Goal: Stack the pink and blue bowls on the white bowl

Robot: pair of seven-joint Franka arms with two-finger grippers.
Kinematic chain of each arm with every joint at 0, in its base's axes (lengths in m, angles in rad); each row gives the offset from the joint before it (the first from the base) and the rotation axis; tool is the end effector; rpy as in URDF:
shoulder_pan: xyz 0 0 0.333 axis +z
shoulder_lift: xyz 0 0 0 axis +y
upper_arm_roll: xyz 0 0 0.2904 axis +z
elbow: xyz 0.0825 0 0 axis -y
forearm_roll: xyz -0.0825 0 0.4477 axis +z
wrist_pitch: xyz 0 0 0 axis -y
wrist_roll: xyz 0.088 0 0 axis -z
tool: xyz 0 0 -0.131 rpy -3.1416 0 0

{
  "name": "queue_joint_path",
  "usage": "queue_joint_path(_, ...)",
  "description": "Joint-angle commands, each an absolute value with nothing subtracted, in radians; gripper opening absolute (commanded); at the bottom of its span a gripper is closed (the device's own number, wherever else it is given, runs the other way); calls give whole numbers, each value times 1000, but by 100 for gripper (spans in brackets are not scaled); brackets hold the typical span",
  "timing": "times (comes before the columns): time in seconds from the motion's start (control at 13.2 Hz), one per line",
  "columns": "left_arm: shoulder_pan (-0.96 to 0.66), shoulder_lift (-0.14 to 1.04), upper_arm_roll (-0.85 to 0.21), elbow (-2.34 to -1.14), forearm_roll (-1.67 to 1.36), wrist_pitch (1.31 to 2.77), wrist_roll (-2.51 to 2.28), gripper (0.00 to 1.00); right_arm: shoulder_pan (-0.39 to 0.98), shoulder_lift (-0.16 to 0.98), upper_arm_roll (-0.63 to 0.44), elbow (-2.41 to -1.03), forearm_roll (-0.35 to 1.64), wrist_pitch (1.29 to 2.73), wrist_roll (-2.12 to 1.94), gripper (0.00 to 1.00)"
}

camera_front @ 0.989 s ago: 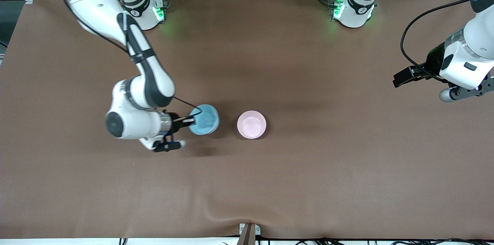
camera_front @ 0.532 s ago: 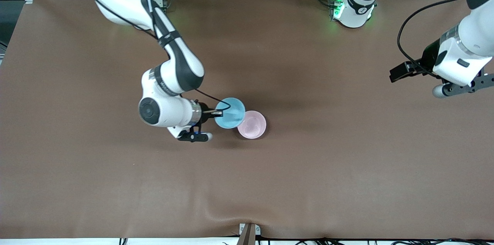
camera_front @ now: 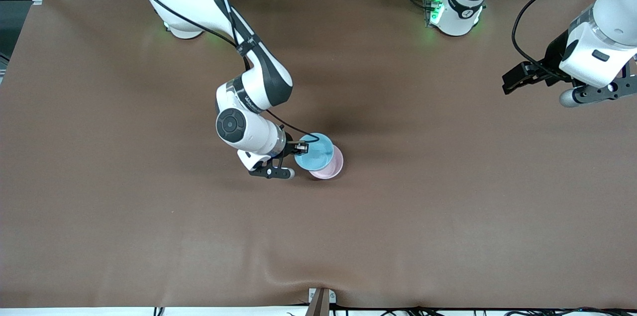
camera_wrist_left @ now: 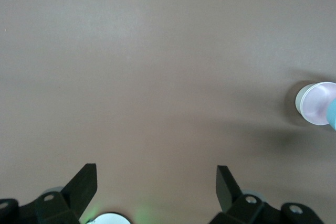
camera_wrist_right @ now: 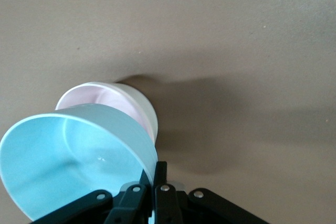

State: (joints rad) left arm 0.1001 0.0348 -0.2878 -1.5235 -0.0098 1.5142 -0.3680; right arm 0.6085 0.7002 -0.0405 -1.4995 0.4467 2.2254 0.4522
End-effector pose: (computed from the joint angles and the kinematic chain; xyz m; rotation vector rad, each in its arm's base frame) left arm 0.6103 -0.1147 0.5746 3.1209 0.2815 -0.0728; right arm 0.6229 0.4271 0.1804 -2.8253 0.2037 0.1968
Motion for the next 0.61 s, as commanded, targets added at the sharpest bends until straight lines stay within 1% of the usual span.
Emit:
queue_joint_path(0.0, 83, -1, -281, -1540, 20, 1557, -295, 100, 632, 724, -49, -1479, 433, 2227, 489, 0)
queue_joint_path(0.08, 59, -5, -255, -1549, 24, 1587, -263, 100, 637, 729, -51, -1477, 434, 2235, 517, 0)
queue_joint_path(0.3, -13, -8, -131, -1562, 23, 1589, -193, 100, 644, 739, -49, -1470, 434, 2250, 551, 0)
queue_joint_path(0.38, -23, -14, -115, -1562, 25, 1585, -190, 100, 644, 745, -49, -1460, 436, 2253, 552, 0)
queue_joint_path(0.53, -23, -35, -123, -1572, 23, 1582, -190, 100, 653, 755, -49, -1454, 436, 2255, 581, 0)
